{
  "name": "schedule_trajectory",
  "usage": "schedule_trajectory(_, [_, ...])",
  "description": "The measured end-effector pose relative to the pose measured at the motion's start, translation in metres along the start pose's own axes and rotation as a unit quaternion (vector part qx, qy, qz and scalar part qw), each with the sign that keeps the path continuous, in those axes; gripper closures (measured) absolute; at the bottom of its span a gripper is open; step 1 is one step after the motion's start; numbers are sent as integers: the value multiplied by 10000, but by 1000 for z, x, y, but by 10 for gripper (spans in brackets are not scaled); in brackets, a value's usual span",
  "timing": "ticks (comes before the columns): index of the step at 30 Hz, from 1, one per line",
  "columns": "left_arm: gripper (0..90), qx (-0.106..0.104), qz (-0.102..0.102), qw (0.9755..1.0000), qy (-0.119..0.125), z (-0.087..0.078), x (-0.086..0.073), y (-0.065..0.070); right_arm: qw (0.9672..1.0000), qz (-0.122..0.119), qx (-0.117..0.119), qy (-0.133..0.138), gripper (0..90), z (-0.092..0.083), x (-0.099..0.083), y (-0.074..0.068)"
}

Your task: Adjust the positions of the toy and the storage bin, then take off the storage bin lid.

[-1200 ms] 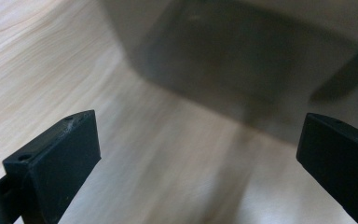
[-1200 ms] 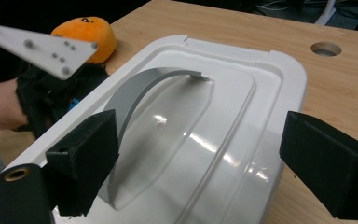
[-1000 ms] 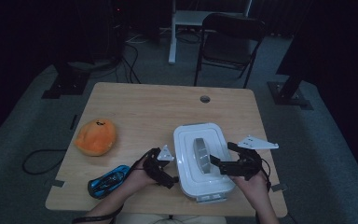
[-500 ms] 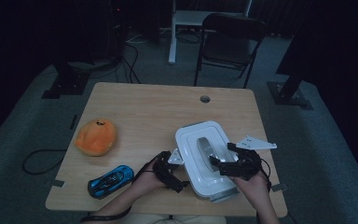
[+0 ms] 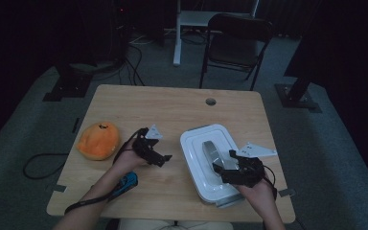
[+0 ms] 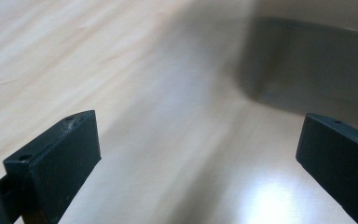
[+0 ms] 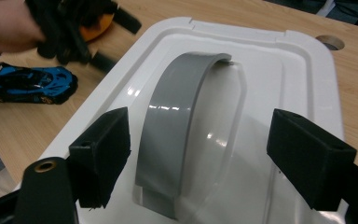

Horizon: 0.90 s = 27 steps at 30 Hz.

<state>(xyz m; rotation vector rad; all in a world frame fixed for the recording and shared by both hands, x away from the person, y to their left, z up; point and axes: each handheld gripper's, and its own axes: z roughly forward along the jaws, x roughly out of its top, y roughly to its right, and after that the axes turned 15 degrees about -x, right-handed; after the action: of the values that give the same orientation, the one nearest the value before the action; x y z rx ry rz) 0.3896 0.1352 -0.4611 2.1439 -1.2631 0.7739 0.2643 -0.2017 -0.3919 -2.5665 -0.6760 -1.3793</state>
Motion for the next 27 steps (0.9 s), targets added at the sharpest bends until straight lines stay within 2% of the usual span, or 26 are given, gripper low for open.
schedule_trajectory(3, [3,200,-161,9997,-38,-2,-8,-22,10000,-43,7,-80,210,3,0,-3])
schedule_trajectory(4, [3,200,-161,9997,-38,-2,-8,-22,10000,-43,7,-80,210,3,0,-3])
schedule_trajectory(5, [3,228,-236,9995,4,-2,-13,-33,9999,-76,2,-92,210,4,0,-3])
schedule_trajectory(8, [3,332,-214,9991,-147,3,-20,-42,9997,-192,-51,-122,232,6,1,-7])
schedule_trajectory(12, [3,353,-388,9983,-261,12,-26,-49,9990,-376,-180,-187,241,8,0,-10])
schedule_trajectory(14, [3,415,-374,9979,-327,16,-27,-50,9987,-417,-188,-227,242,10,-1,-12])
schedule_trajectory(17, [3,484,-352,9976,-335,19,-29,-53,9988,-424,-167,-195,310,9,-1,-12])
schedule_trajectory(19, [3,475,-414,9974,-349,21,-30,-55,9987,-451,-136,-187,328,8,-1,-12])
schedule_trajectory(23, [3,565,-378,9964,-515,29,-32,-57,9988,-425,-134,-183,381,8,-1,-12])
schedule_trajectory(24, [3,546,-402,9965,-494,31,-33,-58,9989,-417,-115,-166,408,8,-1,-11])
schedule_trajectory(25, [6,459,-483,9968,-449,31,-34,-60,9990,-406,-55,-176,436,8,-1,-11])
schedule_trajectory(27, [6,413,-641,9964,-359,32,-36,-64,9989,-432,-17,-177,460,8,-2,-12])
